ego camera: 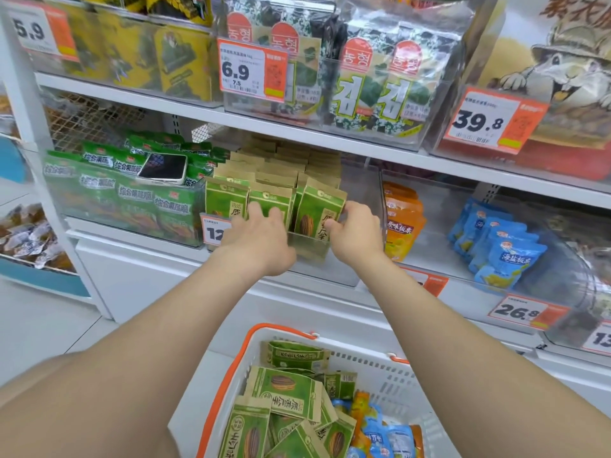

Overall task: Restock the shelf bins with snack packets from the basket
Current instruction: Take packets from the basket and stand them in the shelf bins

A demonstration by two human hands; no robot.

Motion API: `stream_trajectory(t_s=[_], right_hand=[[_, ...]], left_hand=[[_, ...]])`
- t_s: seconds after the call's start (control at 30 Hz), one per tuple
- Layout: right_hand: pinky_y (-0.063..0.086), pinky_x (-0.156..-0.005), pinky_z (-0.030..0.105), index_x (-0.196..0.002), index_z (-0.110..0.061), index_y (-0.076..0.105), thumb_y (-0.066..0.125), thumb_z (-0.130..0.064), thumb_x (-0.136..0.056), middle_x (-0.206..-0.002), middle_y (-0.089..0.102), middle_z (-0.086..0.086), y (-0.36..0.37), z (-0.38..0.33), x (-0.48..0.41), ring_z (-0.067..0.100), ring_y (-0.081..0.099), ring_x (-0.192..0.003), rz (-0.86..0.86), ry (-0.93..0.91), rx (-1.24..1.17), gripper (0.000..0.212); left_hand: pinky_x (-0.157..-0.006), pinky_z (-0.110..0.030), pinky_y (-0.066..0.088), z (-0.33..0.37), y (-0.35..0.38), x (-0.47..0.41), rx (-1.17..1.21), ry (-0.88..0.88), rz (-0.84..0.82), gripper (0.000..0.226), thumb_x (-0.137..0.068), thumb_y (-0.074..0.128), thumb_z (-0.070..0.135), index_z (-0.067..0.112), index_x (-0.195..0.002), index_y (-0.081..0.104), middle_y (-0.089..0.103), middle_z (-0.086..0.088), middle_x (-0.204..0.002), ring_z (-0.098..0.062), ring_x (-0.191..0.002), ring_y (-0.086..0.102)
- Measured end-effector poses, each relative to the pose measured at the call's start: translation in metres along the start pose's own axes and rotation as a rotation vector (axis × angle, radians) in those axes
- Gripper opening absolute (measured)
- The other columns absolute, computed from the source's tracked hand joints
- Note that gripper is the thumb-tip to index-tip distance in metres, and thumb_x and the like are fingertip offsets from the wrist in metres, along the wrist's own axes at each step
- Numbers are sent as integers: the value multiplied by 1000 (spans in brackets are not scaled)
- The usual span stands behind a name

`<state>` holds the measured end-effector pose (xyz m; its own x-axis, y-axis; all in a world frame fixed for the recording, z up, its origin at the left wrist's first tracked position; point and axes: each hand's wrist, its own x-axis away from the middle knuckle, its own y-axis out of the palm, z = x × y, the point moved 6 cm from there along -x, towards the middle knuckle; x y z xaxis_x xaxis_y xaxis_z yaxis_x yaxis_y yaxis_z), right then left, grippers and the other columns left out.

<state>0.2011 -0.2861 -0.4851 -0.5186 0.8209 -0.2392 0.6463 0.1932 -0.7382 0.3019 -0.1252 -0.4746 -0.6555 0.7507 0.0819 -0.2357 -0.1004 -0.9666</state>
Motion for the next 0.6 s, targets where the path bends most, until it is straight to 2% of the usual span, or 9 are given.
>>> stream_trajectory(t_s=[0.07, 0.17, 0.3, 0.37, 0.47, 0.53, 0.6], right_hand=[[42, -73, 32, -108, -19, 69, 70, -27, -95, -103, 72, 5, 8, 0, -4, 31, 62, -94, -46, 71, 27, 15], [40, -73, 33, -110, -12, 63, 70, -26, -97, -113, 69, 12, 15, -6, -7, 34, 60, -97, -65, 82, 60, 20], [42, -76, 37, -121, -5, 54, 68, -28, -100, -121, 65, 18, 16, -16, -4, 40, 62, -112, -120, 65, 110, 34], [44, -76, 38, -113, -6, 55, 68, -34, -100, -115, 65, 18, 14, -18, 0, 41, 63, -107, -145, 52, 172, 34], [45, -71, 37, -93, -11, 55, 68, -42, -99, -95, 60, 10, 6, -20, 8, 36, 60, -88, -121, 48, 219, 34], [46, -68, 36, -88, -12, 57, 70, -44, -97, -90, 60, 8, -1, -20, 13, 35, 61, -84, -67, 44, 231, 36], [51, -69, 38, -93, -11, 63, 67, -35, -97, -92, 65, 9, -8, -22, 20, 36, 63, -87, 27, -40, 238, 25]], left_hand=[[-100, -56, 44, -1, 0, -2, 4, 3, 1, 51, -99, 60, 43, 13, -135, 40, 32, -16, -143, -47, -134, 37], [-99, -56, 43, -1, -2, -4, -9, 10, 8, 48, -100, 58, 39, 14, -136, 41, 33, -16, -142, -48, -134, 37], [-88, -50, 41, 2, -5, -4, -68, 20, 44, 40, -100, 55, 29, 14, -134, 42, 36, -17, -139, -46, -127, 44], [-80, -46, 42, 4, -7, -3, -104, 8, 81, 41, -100, 56, 28, 13, -136, 42, 39, -17, -137, -44, -120, 52], [-73, -41, 41, 7, -10, 2, -165, -32, 105, 40, -101, 55, 27, 11, -136, 45, 53, -16, -131, -39, -113, 61], [-74, -39, 42, 8, -6, 5, -178, -45, 48, 33, -101, 53, 24, 12, -131, 53, 62, -13, -123, -37, -104, 61], [-75, -39, 44, 8, 3, 9, -177, -41, -47, 29, -100, 53, 25, 13, -126, 57, 61, -11, -113, -34, -94, 56]])
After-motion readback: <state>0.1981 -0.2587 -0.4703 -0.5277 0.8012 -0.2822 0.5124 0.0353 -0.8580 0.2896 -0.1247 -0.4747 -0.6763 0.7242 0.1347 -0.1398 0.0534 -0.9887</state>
